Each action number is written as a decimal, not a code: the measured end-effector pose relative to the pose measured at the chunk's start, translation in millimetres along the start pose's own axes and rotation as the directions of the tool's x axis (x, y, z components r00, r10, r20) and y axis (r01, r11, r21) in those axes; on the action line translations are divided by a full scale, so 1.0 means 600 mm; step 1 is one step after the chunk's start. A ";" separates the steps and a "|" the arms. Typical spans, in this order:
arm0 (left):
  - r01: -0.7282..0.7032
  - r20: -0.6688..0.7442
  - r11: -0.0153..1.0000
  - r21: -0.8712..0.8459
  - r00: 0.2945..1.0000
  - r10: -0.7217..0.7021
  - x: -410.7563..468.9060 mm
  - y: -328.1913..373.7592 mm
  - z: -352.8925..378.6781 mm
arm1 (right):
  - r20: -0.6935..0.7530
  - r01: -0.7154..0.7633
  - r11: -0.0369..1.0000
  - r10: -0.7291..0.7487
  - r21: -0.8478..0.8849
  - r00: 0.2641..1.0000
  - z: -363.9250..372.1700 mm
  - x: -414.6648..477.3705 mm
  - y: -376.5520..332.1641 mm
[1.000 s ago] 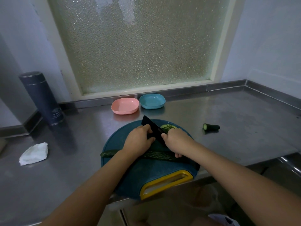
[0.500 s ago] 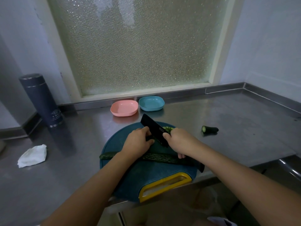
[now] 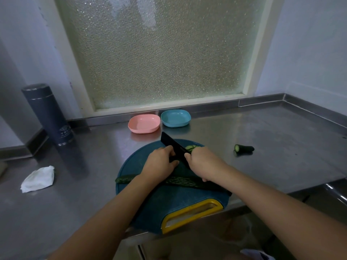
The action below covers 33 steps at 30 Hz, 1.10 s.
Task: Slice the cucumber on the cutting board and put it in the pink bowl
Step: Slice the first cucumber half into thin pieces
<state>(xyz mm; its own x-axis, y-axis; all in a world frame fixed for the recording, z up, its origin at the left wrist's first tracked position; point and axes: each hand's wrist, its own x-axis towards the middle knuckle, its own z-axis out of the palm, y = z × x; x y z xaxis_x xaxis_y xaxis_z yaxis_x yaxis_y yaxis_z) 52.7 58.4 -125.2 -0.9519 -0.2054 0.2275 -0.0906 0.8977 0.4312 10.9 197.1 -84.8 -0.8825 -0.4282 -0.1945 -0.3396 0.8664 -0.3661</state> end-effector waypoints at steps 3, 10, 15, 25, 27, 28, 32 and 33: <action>0.000 -0.005 1.000 -0.003 1.000 0.000 0.000 0.000 0.001 | 0.027 -0.043 0.999 0.043 -0.014 0.999 0.010 0.009 -0.008; 0.026 -0.011 1.000 0.001 1.000 -0.026 -0.001 0.002 0.003 | 0.039 -0.051 0.998 0.050 0.034 0.998 0.014 0.010 0.010; 0.033 -0.006 0.999 0.007 0.999 -0.033 0.000 0.002 0.002 | 0.013 -0.004 0.997 0.003 0.078 1.000 0.012 0.000 0.027; 0.037 -0.005 0.999 -0.012 0.999 -0.037 -0.002 0.003 -0.002 | -0.001 0.073 0.996 -0.073 0.051 0.997 -0.004 -0.010 0.028; 0.034 -0.006 0.999 -0.014 0.999 -0.034 -0.002 0.004 -0.002 | -0.005 0.084 0.995 -0.084 0.046 0.996 -0.004 -0.010 0.028; 0.033 -0.004 0.999 -0.014 0.999 -0.033 -0.001 0.004 -0.001 | -0.004 0.087 0.995 -0.086 0.040 0.996 -0.002 -0.009 0.028; 0.037 0.008 0.999 -0.012 0.999 -0.037 0.000 0.002 0.000 | -0.002 0.085 0.996 -0.085 0.038 0.996 0.000 -0.005 0.024; 0.038 0.009 0.999 -0.011 0.999 -0.038 0.000 0.003 0.000 | -0.004 0.088 0.995 -0.088 0.037 0.996 0.001 -0.005 0.023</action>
<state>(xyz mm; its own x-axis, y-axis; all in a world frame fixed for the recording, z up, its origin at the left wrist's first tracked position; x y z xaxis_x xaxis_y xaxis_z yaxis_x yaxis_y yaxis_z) 52.4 59.6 -124.4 -0.9503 -0.2355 0.2036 -0.1233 0.8852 0.4487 8.9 209.9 -89.8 -0.8508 -0.5014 -0.1576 -0.4036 0.8153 -0.4152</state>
